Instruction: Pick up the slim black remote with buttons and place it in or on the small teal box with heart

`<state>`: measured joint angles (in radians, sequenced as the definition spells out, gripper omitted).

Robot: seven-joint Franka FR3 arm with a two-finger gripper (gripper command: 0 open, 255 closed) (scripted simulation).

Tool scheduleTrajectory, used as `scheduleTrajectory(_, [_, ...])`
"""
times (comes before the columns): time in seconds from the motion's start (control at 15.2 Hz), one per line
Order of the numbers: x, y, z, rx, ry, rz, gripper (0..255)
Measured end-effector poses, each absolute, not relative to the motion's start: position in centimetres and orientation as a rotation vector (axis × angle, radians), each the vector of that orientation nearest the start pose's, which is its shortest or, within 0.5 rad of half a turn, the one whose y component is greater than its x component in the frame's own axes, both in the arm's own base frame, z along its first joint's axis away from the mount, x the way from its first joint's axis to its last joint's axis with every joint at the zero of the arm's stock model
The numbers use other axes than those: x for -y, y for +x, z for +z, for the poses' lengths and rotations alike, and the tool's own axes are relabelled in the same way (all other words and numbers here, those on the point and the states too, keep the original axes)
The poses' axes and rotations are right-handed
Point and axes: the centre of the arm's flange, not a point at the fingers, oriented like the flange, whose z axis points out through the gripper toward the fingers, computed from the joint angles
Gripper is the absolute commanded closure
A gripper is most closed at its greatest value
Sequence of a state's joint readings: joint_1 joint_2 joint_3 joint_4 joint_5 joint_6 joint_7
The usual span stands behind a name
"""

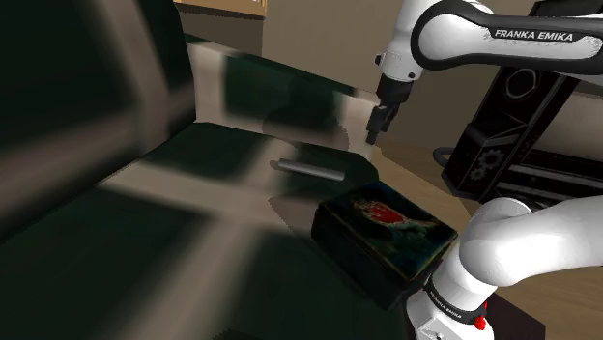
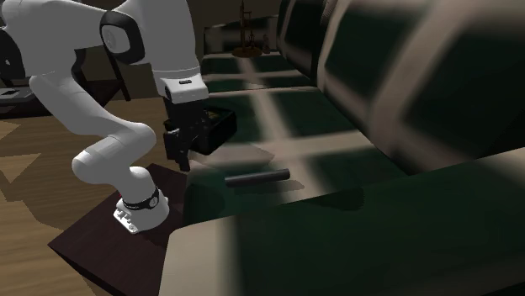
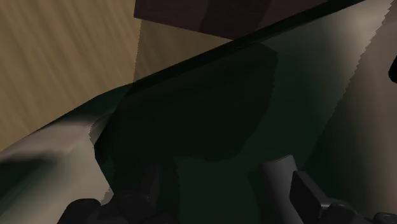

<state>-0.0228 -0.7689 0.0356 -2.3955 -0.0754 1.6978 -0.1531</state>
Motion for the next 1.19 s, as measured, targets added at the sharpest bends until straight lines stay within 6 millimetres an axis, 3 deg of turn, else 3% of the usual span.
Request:
scheduleTrajectory(0.2, [-0.5, 33.5, 57.0, 0.321, -3.211, -0.088, 0])
scheduleTrajectory(0.66, [-4.1, 39.9, 52.7, 0.615, -3.066, -0.01, 0])
scheduleTrajectory(0.86, [-6.7, 43.0, 50.9, 0.738, -2.992, 0.023, 0])
scheduleTrajectory(1.19, [-7.6, 43.7, 48.6, 0.789, -2.958, 0.036, 0])
